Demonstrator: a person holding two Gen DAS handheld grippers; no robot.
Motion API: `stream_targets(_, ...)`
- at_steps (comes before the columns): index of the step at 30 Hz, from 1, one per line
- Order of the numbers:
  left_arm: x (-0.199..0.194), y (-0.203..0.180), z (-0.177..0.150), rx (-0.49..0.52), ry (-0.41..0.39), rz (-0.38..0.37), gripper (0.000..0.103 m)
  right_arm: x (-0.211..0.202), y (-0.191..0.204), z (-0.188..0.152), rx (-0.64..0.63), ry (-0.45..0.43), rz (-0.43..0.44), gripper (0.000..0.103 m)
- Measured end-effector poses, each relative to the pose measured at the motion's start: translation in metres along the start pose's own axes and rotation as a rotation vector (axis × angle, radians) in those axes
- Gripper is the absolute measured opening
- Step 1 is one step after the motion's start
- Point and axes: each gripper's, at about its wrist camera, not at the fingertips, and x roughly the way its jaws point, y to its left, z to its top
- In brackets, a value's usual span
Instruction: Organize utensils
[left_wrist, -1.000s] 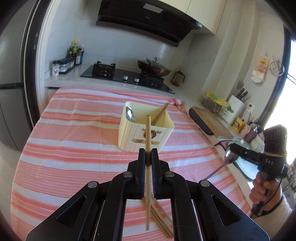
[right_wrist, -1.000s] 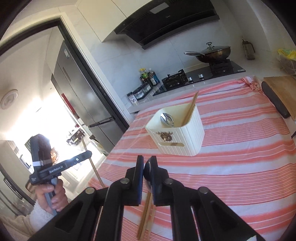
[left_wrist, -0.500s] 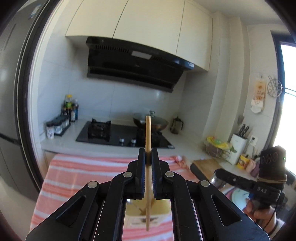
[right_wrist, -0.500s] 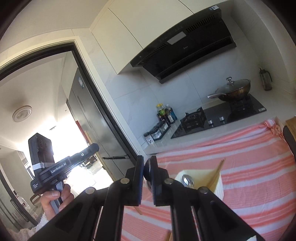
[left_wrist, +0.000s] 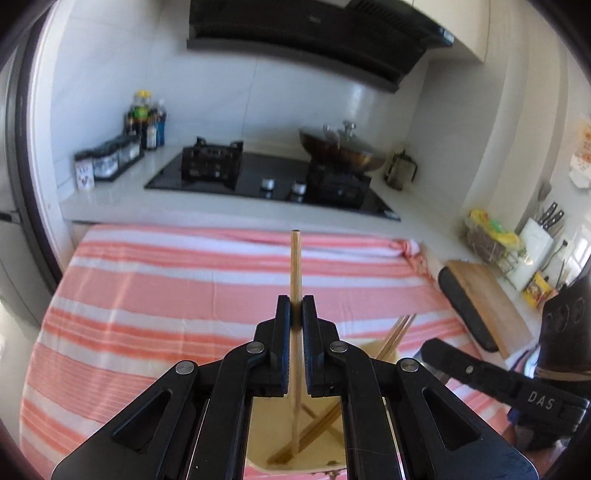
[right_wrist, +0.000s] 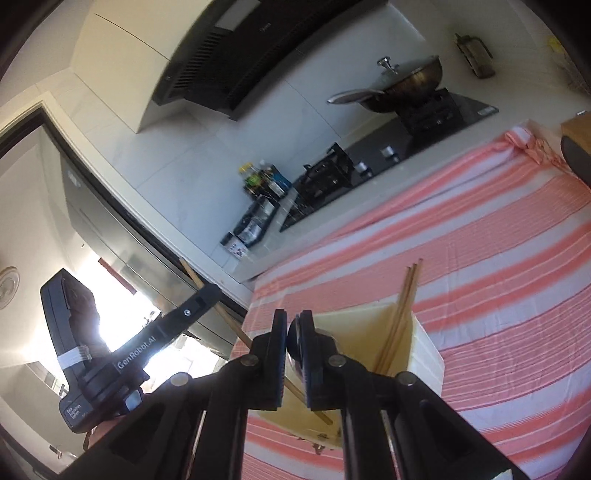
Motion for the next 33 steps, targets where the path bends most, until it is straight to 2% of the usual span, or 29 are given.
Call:
stream_targets(3, 0.023, 0.003, -0.011, 0.013, 0.095, 0.03, 0.007, 0.018, -0.001, 0.003, -0.033, 0.04, -0.052, 0.013)
stream_targets(4, 0.023, 0.006, -0.014, 0.006, 0.113, 0.027, 0.01, 0.02, 0.002, 0.006, -0.053, 0.043, -0.078, 0.023)
stream_targets(5, 0.021, 0.007, -0.016, -0.001, 0.124, 0.015, 0.025, 0.018, 0.005, 0.008, -0.07, 0.039, -0.087, 0.031)
stream_targets(6, 0.015, 0.009, -0.018, -0.005, 0.127, 0.014, 0.047, 0.013, 0.009, 0.009, -0.086, 0.026, -0.089, 0.043)
stream_targets(7, 0.006, 0.011, -0.022, -0.004, 0.123, 0.025, 0.057, 0.004, 0.013, 0.009, -0.109, 0.01, -0.094, 0.048)
stream_targets(8, -0.004, 0.013, -0.025, -0.001, 0.115, 0.038, 0.07, -0.007, 0.018, 0.008, -0.135, 0.002, -0.103, 0.048)
stream_targets(9, -0.016, 0.016, -0.031, 0.002, 0.113, 0.042, 0.074, -0.016, 0.023, 0.006, -0.165, 0.002, -0.123, 0.048)
stream_targets(12, -0.048, 0.026, -0.057, 0.022, 0.158, 0.032, 0.082, -0.047, 0.032, -0.015, -0.264, 0.024, -0.212, 0.052)
stream_targets(14, -0.069, 0.033, -0.088, 0.047, 0.198, 0.036, 0.087, -0.068, 0.029, -0.043, -0.313, 0.049, -0.267, 0.053)
stream_targets(19, -0.103, 0.041, -0.188, 0.078, 0.284, 0.056, 0.088, -0.099, -0.002, -0.144, -0.419, 0.168, -0.423, 0.054)
stream_targets(23, -0.111, 0.035, -0.248, 0.064, 0.284, 0.102, 0.088, -0.107, -0.029, -0.214, -0.495, 0.247, -0.561, 0.054)
stream_targets(25, -0.106, 0.033, -0.265, 0.047, 0.279, 0.133, 0.088, -0.111, -0.04, -0.233, -0.488, 0.258, -0.602, 0.054)
stream_targets(27, -0.099, 0.035, -0.276, 0.021, 0.273, 0.166, 0.088, -0.114, -0.05, -0.242, -0.441, 0.268, -0.597, 0.054)
stream_targets(29, -0.095, 0.04, -0.282, -0.009, 0.252, 0.193, 0.088, -0.113, -0.057, -0.246, -0.412, 0.271, -0.605, 0.054)
stream_targets(33, -0.092, 0.046, -0.285, -0.03, 0.218, 0.219, 0.088, -0.112, -0.056, -0.25, -0.437, 0.254, -0.63, 0.054)
